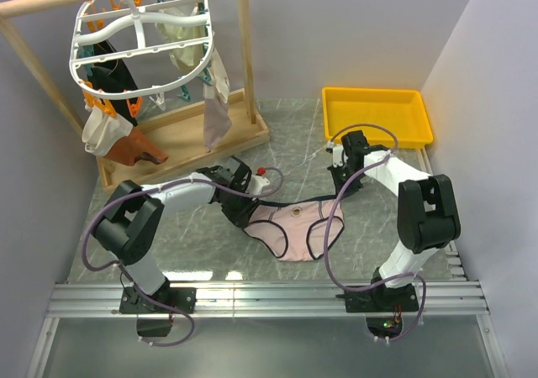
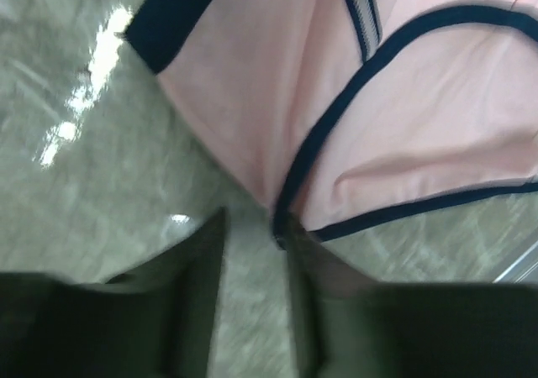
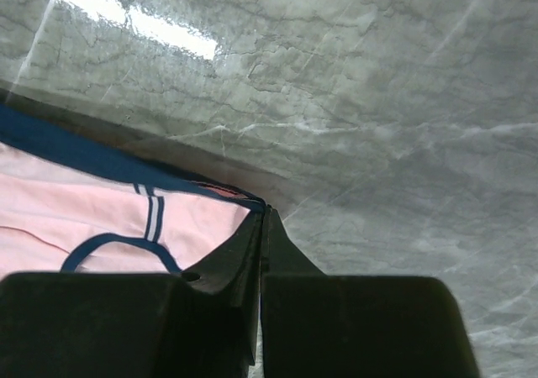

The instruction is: Clip the underwear to the hanger

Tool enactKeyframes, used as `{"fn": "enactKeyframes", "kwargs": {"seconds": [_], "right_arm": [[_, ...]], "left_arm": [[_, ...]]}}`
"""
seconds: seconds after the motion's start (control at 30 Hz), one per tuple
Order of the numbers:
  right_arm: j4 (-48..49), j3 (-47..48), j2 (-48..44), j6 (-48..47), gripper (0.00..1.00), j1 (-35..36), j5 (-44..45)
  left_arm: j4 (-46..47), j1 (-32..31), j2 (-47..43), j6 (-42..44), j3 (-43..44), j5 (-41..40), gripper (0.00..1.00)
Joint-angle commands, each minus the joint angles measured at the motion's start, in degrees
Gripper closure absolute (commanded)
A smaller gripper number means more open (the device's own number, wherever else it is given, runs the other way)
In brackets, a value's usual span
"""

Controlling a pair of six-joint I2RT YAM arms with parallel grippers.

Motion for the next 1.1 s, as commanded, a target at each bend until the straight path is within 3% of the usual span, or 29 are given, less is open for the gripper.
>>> {"fn": "enactKeyframes", "kwargs": {"seconds": [0.0, 0.07, 0.1, 0.27, 0.5, 0.7, 0.8, 0.93, 1.07], "right_arm": [[-0.9, 1.3, 0.7, -0.5, 1.0, 0.8, -2.8], [-1.8, 2.0, 0.6, -0.5, 1.0, 1.4, -4.1], [-2.3, 2.3, 0.5, -0.5, 0.98, 2.1, -4.7], [-3.8, 3.0, -0.4, -0.2, 0.73, 2.8, -4.8], [-5.8, 1.5, -2.5, -1.0, 0.61, 2.8, -1.8], [-6.6, 0.7, -3.3, -1.2, 0.58, 2.6, -0.7], [-6.4, 0.5, -3.5, -1.1, 0.53, 2.7, -1.3], [-6.3, 1.3, -2.2, -1.0, 0.53, 2.7, -1.4], [-5.9, 2.4, -1.5, -0.4, 0.54, 2.6, -1.5]], "left_arm": [[-4.3, 0.5, -3.4, 3.6, -1.5, 1.3, 0.56], [-4.2, 0.5, -6.5, 3.1, -0.4, 3.3, 0.43], [-4.1, 0.5, -7.5, 2.5, 0.3, 4.2, 0.41], [-2.8, 0.6, -6.8, -0.5, 6.9, 2.8, 0.4], [-0.8, 0.7, 1.6, -3.4, 10.3, -0.7, 0.45], [-0.6, 0.7, 7.5, -4.0, 12.2, -2.6, 0.55], [-0.7, 0.7, 8.8, -3.5, 12.5, -3.3, 0.67], [-0.6, 2.5, 9.1, -3.1, 12.7, -3.9, 0.86], [-0.6, 5.0, 9.0, -2.2, 13.4, -5.1, 0.98]]}}
